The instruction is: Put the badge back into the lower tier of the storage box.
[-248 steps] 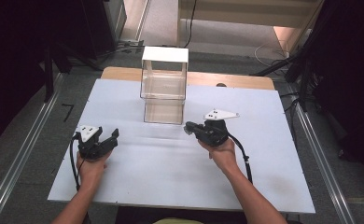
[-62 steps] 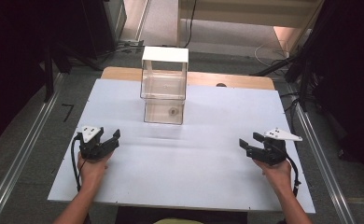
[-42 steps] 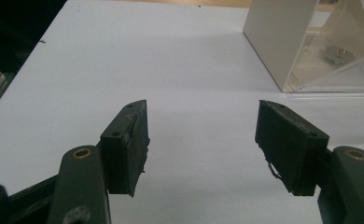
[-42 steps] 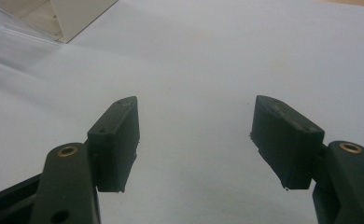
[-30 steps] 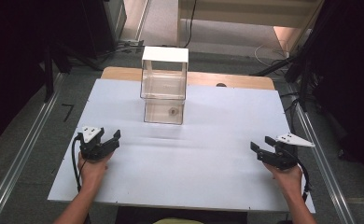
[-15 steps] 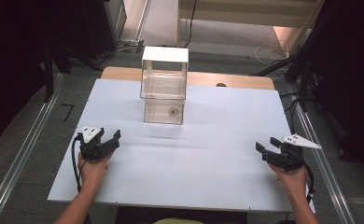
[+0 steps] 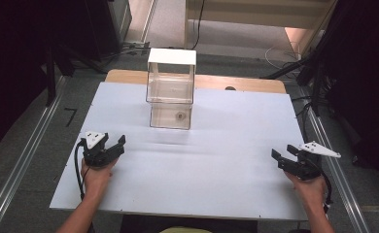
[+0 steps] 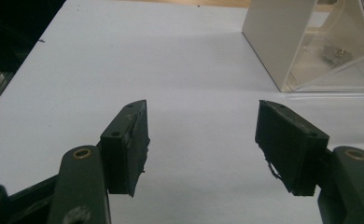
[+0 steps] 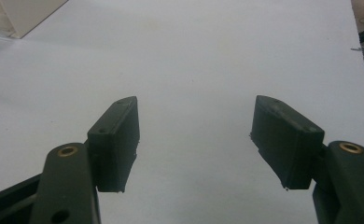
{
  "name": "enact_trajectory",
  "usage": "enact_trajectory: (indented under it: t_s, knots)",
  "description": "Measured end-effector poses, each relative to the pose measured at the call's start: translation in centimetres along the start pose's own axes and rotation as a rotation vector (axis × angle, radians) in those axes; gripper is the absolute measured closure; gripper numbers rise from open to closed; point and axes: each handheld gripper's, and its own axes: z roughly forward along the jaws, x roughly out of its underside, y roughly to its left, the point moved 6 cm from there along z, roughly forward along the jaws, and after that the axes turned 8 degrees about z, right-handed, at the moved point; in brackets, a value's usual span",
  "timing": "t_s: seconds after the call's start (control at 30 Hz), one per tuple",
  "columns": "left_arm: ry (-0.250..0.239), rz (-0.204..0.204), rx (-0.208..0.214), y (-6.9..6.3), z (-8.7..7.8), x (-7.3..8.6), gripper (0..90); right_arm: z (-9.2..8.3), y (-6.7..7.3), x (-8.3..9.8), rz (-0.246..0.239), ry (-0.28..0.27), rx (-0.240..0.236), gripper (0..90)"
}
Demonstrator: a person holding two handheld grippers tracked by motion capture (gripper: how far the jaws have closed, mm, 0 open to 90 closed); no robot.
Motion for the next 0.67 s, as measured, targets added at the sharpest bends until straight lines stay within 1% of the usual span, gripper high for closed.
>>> enact_trajectory:
  t_s: [0.17,0.43,0.67]
  knots:
    - [-0.003,-0.001,0.001,0.0,0.0,0.0,34.6,-0.1,-0.3,0.1,0.0,-0.001,0.011,30.5]
    - [-0.002,0.001,0.001,0.0,0.0,0.0,34.6,-0.4,-1.0,0.3,0.013,-0.003,0.029,30.5]
    - [0.007,0.006,0.005,0.0,0.1,0.2,34.2,-0.4,-1.1,0.3,0.011,0.0,0.036,29.7]
